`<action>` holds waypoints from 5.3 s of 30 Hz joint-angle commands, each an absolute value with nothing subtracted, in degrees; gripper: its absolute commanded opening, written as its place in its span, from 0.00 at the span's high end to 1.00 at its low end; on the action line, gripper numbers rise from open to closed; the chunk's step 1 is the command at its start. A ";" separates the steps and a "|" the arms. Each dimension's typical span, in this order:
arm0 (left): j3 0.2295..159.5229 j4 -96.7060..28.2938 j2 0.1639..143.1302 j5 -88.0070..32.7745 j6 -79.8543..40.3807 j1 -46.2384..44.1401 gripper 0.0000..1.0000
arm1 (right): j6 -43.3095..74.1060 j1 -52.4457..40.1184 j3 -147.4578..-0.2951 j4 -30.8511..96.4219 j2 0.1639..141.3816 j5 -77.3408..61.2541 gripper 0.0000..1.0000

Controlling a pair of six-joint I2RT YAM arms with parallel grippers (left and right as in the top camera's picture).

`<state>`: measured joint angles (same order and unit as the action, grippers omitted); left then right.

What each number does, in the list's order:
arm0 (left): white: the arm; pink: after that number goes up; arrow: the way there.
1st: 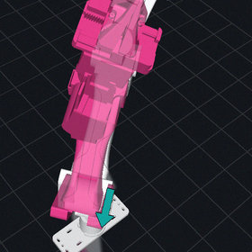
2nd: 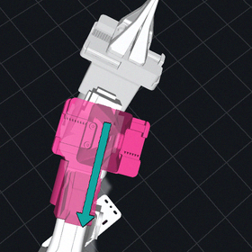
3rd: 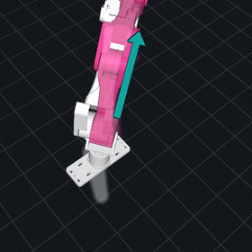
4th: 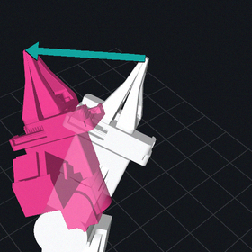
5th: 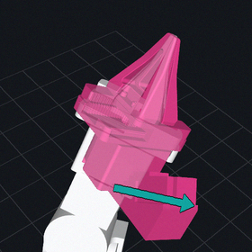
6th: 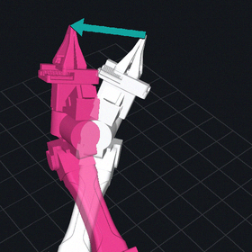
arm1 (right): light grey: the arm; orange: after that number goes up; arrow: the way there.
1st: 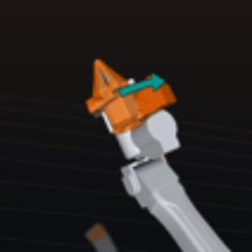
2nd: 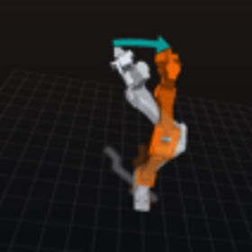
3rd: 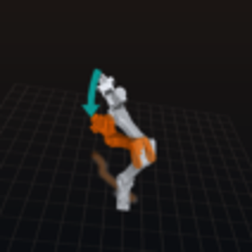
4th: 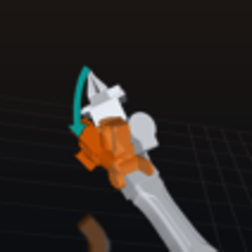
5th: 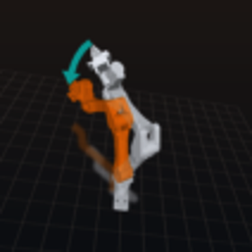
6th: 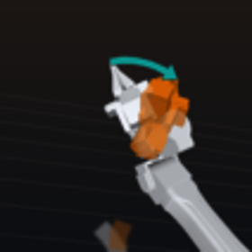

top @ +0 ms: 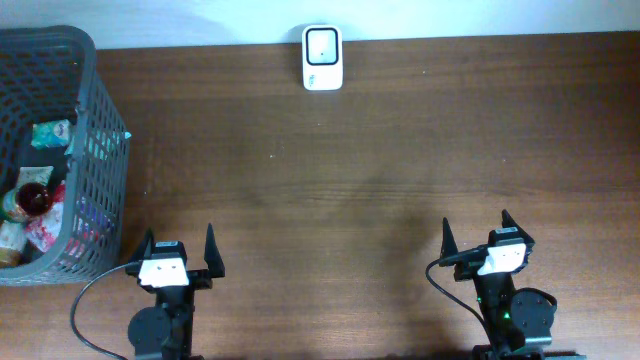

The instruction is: Scan the item barcode

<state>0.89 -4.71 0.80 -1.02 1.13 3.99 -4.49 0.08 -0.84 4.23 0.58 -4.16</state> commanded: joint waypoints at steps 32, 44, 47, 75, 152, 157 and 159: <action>0.51 -4.78 0.36 -0.36 2.24 3.77 0.01 | -4.25 0.40 -0.32 4.23 0.19 -4.10 0.01; 0.54 19.29 0.36 -32.62 2.20 3.77 0.01 | -4.25 0.40 -0.32 4.23 0.19 -4.10 0.01; 0.82 33.50 0.34 -34.96 1.10 3.77 0.01 | -4.25 0.40 -0.32 4.23 0.19 -4.10 0.01; 96.75 -27.77 74.19 -7.49 10.41 10.81 0.01 | -4.25 0.40 -0.32 4.23 0.19 -4.10 0.01; 101.51 -53.93 107.83 4.84 -2.87 37.19 0.01 | -4.25 0.40 -0.32 4.21 0.32 -4.10 0.01; 101.51 -59.07 107.83 -9.67 -3.31 37.19 0.01 | -4.25 0.40 -0.32 4.23 0.32 -4.10 0.01; 101.51 -61.30 107.83 -10.70 -9.04 37.19 0.01 | -4.25 0.40 -0.32 4.21 0.32 -4.10 0.01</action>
